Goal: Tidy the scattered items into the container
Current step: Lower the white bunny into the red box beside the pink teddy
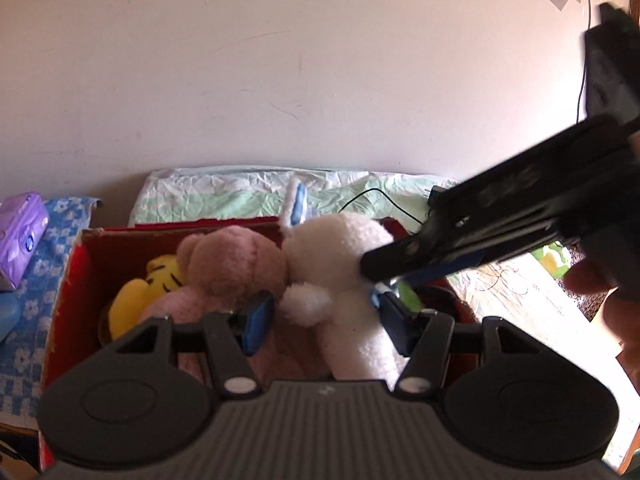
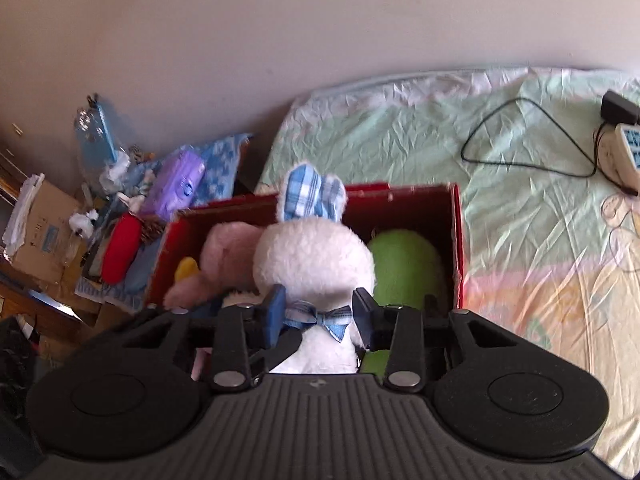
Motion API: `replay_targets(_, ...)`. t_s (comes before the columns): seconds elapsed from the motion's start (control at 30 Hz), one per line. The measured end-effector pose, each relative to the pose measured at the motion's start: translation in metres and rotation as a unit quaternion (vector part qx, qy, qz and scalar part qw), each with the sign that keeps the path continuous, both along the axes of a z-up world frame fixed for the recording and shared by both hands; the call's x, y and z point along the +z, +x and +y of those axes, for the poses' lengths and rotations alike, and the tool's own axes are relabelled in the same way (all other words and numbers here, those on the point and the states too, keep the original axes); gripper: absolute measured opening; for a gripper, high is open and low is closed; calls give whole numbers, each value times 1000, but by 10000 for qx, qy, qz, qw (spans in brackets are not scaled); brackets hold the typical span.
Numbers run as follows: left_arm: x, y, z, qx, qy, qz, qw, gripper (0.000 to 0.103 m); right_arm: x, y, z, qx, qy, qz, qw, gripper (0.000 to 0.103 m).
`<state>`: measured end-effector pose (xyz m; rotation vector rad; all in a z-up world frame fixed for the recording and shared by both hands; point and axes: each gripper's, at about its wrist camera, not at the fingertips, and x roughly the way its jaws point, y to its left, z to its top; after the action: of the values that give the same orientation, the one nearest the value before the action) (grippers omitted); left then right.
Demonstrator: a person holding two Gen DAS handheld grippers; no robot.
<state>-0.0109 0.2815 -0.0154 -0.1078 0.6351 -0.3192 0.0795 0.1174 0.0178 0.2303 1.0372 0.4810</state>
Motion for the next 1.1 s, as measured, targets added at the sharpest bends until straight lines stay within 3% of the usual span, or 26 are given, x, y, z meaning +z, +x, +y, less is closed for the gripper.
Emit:
replay_targets(0.07, -1, -3, 1, -22, 45, 6, 10000, 60, -7, 1, 7, 31, 111, 153, 9998, 42)
replay_targets(0.13, -5, -2, 5, -77, 57, 80, 9999, 53, -15, 0, 18, 128, 73, 262, 9996, 45)
replay_targets(0.23, -9, -2, 7, -120, 126, 77, 9998, 55, -13, -9, 26, 238, -145, 27, 9996, 46)
replay_targets(0.5, -3, 4, 3, -129, -67, 104, 9998, 57, 2, -2, 0, -14, 69, -158, 9999, 46)
replay_targets(0.53, -2, 3, 2, -152, -63, 84, 9998, 57, 6, -4, -2, -55, -14, -341, 9994, 49)
replay_targets(0.57, -2, 3, 0, -149, -29, 64, 9999, 59, 9, -5, -3, -88, -121, -507, 9986, 65)
replay_targets(0.63, -4, 6, -3, -142, 26, 83, 9999, 60, 10, 1, 1, -92, -283, -669, 9973, 79)
replay_targets(0.73, -2, 9, -6, -146, -22, 133, 9998, 57, -6, 19, 8, 38, -112, -441, 9990, 76)
replay_targets(0.83, 0, 9, -7, -233, -70, 173, 9996, 50, -23, 32, 5, -79, 368, 179, 9991, 66)
replay_targets(0.93, 5, -1, -6, -354, -77, 129, 9993, 49, -14, 24, -2, -65, 509, 394, 9979, 60)
replay_targets(1.1, 8, -13, -8, -568, -181, 99, 9982, 51, -6, 5, 0, 115, 134, 519, 9985, 59)
